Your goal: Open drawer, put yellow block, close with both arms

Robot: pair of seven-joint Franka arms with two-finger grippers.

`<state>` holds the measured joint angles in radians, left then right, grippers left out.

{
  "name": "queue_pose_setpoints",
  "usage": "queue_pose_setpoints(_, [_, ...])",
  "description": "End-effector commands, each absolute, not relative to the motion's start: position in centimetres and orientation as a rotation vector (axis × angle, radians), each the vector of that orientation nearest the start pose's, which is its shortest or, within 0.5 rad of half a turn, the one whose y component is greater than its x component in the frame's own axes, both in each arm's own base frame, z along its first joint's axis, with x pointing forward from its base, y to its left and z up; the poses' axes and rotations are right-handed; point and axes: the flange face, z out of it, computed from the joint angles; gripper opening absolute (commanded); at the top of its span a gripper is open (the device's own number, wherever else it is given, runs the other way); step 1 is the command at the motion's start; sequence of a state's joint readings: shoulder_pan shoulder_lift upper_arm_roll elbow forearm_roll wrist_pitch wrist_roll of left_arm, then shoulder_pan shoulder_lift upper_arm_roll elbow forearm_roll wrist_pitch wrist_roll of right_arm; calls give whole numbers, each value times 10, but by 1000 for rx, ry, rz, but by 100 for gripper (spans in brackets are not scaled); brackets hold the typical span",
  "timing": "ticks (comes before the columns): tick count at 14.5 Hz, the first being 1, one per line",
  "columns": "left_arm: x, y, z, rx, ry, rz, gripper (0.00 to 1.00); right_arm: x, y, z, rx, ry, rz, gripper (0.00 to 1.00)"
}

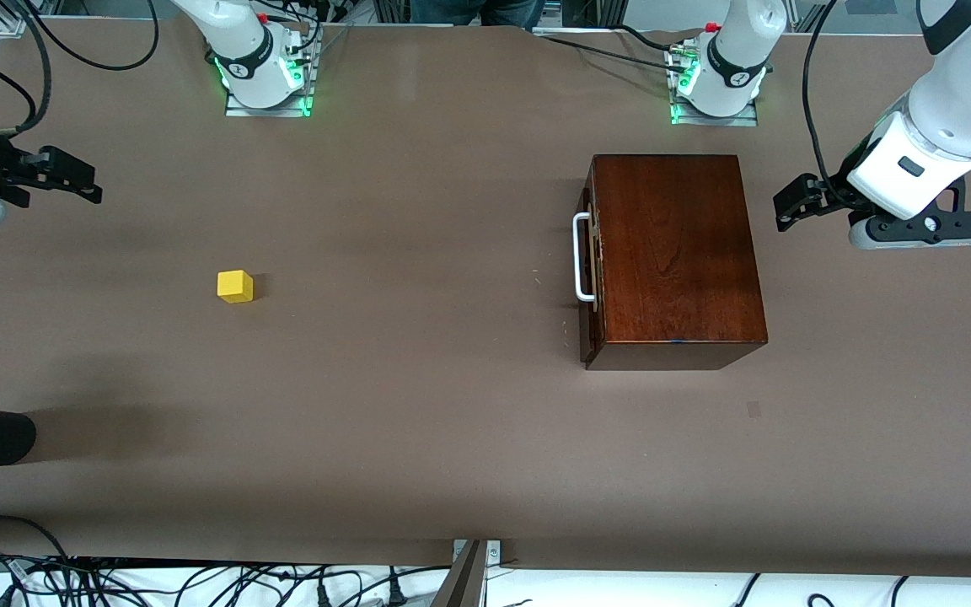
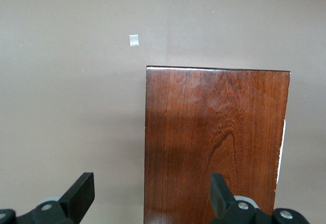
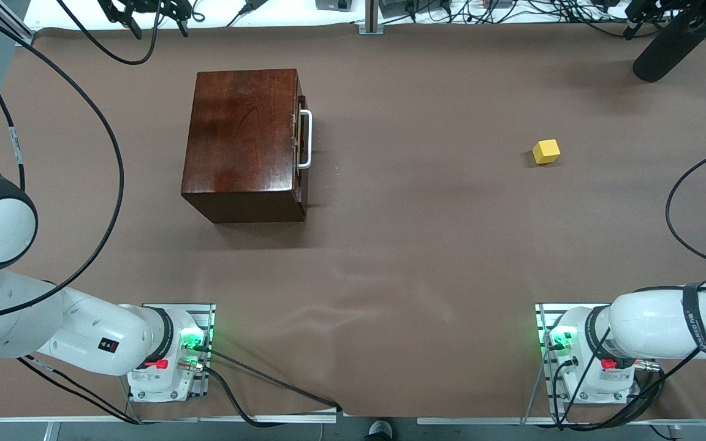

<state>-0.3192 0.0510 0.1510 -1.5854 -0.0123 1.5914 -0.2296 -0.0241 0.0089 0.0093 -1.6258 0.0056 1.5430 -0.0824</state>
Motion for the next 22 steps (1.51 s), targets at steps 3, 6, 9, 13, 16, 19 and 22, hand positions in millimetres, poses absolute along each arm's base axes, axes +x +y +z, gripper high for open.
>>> queue_pose_setpoints(3, [564,-101,594,-3118,-86,51,100,547,-6,601,-3128,-86,129,100])
queue_pose_setpoints(6, [564,-101,594,-3118,-81,53,100,547,-6,601,-3128,-89,132,100])
queue_pose_setpoints(9, [562,-102,597,-3124,-71,48,100,547,-6,601,-3128,-86,134,100])
queue_pose_setpoints(13, [560,-94,601,-3125,-91,42,100,545,-7,600,-3126,-89,160,100])
queue_pose_setpoints(16, [559,-94,599,-3122,-88,68,100,545,-9,598,-3126,-79,165,100])
queue_pose_setpoints(19, [559,-95,599,-3121,-86,70,100,545,-9,597,-3124,-77,167,100])
queue_pose_setpoints(22, [558,-96,599,-3122,-83,70,100,545,-9,597,-3125,-77,175,100])
